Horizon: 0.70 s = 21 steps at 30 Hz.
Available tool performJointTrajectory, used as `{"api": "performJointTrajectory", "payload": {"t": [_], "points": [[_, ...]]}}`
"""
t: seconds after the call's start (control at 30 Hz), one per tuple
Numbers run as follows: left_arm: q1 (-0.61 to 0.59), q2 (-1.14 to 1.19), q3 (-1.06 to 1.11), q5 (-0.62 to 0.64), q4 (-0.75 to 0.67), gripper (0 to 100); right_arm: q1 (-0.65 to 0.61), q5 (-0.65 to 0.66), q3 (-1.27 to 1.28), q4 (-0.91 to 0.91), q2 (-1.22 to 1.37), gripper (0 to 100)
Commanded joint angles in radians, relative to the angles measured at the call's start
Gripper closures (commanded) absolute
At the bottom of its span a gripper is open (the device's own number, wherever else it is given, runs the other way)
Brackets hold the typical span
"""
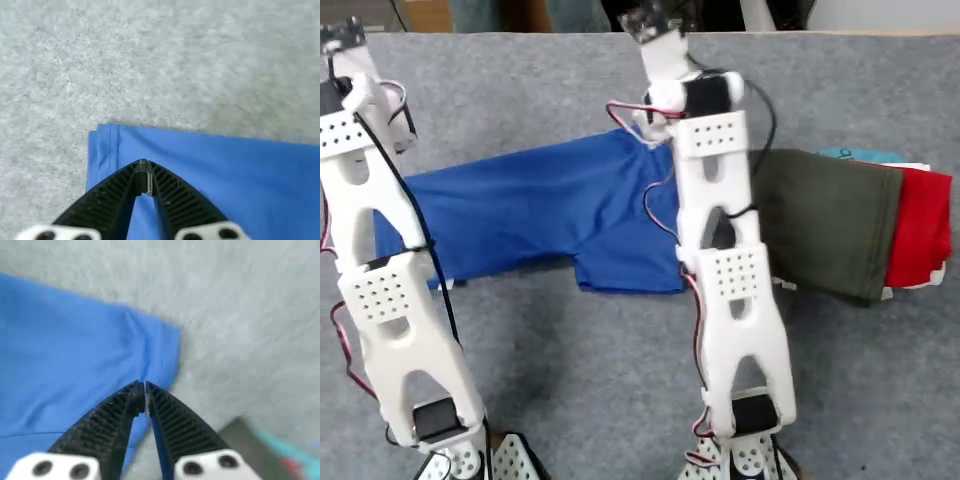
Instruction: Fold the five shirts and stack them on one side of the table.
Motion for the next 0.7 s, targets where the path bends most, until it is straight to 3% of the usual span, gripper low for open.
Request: {"api": "performJointTrajectory", "payload": {"t": [0.0, 0.13, 0.33, 0.47, 0.67], "points": [[-0.005, -0.054, -0.099, -0.014, 0.043, 97, -0.029, 0.095, 0.074, 0.012, -0.231, 98.4], [-0.010, -0.226, 0.085, -0.017, 0.043, 97, -0.049, 0.167, 0.394, 0.012, -0.470, 98.4], [-0.008, -0.641, 0.642, -0.017, 0.008, 97, -0.124, 0.427, 1.029, 0.008, -0.829, 98.3], [-0.013, -0.879, 1.090, -0.017, -0.149, 97, -0.157, 0.635, 1.348, -0.084, -0.977, 98.3], [-0.036, -1.099, 1.710, -0.049, -0.445, 97, -0.184, 0.798, 1.695, -0.164, -1.093, 98.2]]}}
